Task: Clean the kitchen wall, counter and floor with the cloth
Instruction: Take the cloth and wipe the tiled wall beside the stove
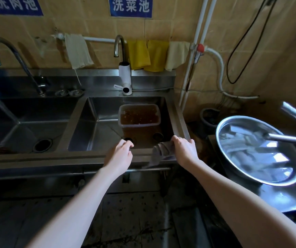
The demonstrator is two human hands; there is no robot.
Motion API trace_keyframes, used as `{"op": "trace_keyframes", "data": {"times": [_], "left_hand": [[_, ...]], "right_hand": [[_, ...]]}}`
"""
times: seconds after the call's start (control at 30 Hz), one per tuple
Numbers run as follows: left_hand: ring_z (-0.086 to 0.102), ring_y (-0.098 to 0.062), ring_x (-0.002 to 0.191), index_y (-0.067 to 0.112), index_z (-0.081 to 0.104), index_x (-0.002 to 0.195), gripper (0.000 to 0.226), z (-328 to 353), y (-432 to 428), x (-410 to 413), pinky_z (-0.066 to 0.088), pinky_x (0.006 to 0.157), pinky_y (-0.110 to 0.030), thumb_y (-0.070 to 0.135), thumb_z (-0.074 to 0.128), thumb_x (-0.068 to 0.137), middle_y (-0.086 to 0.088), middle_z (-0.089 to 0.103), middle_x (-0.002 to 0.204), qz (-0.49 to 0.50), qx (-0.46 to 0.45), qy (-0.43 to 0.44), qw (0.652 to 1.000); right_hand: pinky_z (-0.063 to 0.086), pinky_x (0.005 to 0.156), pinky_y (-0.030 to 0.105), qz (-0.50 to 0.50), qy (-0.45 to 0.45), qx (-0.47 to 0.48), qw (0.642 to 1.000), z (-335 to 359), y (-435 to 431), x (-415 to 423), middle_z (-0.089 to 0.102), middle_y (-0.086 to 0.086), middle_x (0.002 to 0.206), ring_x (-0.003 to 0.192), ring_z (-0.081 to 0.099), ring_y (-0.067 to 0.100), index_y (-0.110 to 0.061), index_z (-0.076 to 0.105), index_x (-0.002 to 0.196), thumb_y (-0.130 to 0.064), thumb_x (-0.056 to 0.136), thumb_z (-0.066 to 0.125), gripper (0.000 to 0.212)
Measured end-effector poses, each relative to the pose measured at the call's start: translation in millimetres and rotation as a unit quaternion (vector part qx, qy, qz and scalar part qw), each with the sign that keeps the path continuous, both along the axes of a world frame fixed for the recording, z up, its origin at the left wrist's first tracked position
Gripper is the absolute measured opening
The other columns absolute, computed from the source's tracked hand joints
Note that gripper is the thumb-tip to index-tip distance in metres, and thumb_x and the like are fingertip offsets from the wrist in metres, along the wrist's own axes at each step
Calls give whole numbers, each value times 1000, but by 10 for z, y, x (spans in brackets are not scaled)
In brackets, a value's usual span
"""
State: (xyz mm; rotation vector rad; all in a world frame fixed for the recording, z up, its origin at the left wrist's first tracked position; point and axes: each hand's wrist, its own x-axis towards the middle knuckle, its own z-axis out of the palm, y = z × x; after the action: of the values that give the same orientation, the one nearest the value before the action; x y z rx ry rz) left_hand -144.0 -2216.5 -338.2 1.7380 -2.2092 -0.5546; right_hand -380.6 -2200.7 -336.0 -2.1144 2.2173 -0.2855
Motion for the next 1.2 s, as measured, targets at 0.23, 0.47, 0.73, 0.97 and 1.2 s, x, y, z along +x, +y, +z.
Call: {"op": "trace_keyframes", "data": {"times": [0.23,0.47,0.73,0.97,1.2], "left_hand": [[58,-24,96,22,52,118,25,547,168,-684,53,83,-38,15,44,95,-1,51,126,-49,-49,-9,998],[51,-27,113,21,51,120,31,1127,796,-1730,41,91,-39,13,40,92,-3,50,127,-148,-103,-52,982],[47,-28,124,20,48,128,38,1418,1960,-2978,37,100,-39,12,39,92,-6,47,136,-271,-117,-36,955],[48,-29,122,18,52,121,33,1543,3022,-4060,40,98,-41,17,48,89,-8,48,135,-402,-141,-8,905],[51,-29,116,18,49,123,34,1579,3847,-4896,42,93,-42,18,47,90,-8,51,123,-521,-165,-14,838]], "right_hand": [[42,76,37,-97,-55,-68,991,766,603,-769,59,9,105,96,59,33,-12,51,104,-6,85,50,20],[41,77,39,-197,-18,-148,969,1317,1728,-1660,60,10,109,98,60,35,-10,53,105,-13,86,50,19],[42,82,41,-328,-18,-176,928,1640,3548,-2491,61,11,110,102,59,35,-11,58,105,-13,86,52,20],[41,85,42,-459,12,-154,875,1783,5001,-3006,57,12,111,103,56,35,-9,55,106,-1,84,45,26],[37,91,39,-589,7,-170,790,1726,6222,-3270,59,10,110,106,56,32,-13,57,104,1,84,43,28]]}}
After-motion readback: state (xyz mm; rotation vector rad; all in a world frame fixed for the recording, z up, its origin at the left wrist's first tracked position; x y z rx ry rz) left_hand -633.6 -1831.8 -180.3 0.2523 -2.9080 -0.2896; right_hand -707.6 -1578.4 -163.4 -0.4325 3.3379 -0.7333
